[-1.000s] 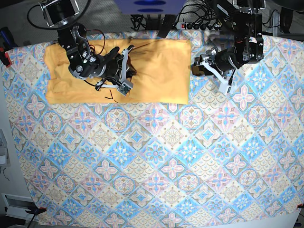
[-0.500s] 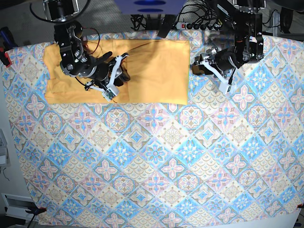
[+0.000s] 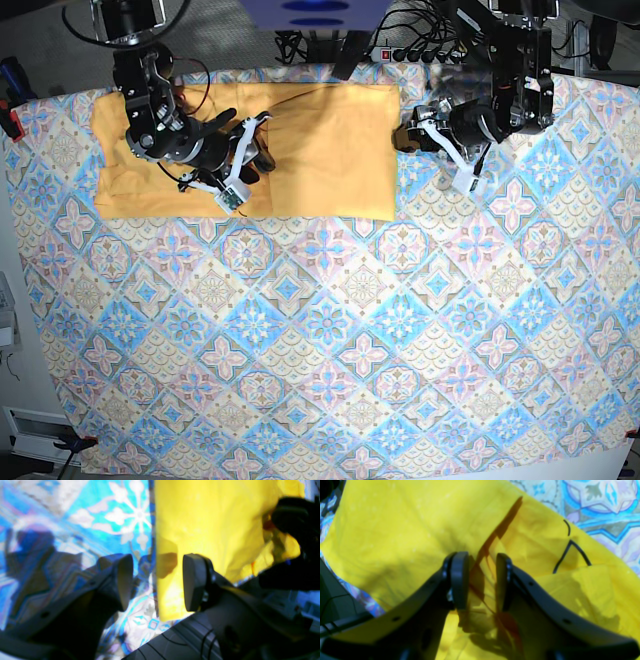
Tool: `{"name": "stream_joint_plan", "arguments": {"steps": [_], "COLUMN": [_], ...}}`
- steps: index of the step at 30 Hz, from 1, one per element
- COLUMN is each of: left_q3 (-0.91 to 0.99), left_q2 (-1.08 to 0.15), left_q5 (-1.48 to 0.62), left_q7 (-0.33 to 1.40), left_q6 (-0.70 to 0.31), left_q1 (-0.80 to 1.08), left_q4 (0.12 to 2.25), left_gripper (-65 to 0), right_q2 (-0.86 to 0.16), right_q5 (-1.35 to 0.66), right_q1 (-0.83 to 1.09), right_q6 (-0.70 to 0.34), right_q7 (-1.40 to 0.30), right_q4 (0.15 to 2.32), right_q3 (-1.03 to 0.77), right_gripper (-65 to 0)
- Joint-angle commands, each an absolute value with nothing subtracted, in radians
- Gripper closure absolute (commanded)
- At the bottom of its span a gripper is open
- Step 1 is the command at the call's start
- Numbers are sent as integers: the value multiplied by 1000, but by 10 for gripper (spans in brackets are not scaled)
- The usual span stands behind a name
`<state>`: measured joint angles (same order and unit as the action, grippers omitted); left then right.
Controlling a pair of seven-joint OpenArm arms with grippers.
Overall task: Fold the T-shirt properly
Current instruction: 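Lower the left gripper onto the shirt's end and grasp it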
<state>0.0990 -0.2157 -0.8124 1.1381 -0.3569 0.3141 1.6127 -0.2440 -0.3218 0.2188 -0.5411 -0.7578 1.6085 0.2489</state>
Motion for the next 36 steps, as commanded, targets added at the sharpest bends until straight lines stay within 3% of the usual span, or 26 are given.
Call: {"name": "stream_joint_plan", "arguments": {"steps": [1, 15, 36], "left_q3": [96, 82, 79], "left_q2": [-223, -217, -153], "left_q5": [-839, -843, -835], "left_q7": [1127, 1145, 1147], "left_q6": [-378, -384, -387], "left_q1": [292, 237, 223], "left_q4": [1613, 1448, 1442], "left_gripper": [-320, -320, -314], "right_q2": [-249, -249, -249], "right_q5": [-335, -335, -335], "right_q1": [209, 209, 206], "right_q6": [-545, -545, -545], "right_q7": [-737, -737, -737], "right_q4": [1627, 1629, 1630], "right_q3": [248, 246, 245], "right_gripper": [-188, -188, -188]}}
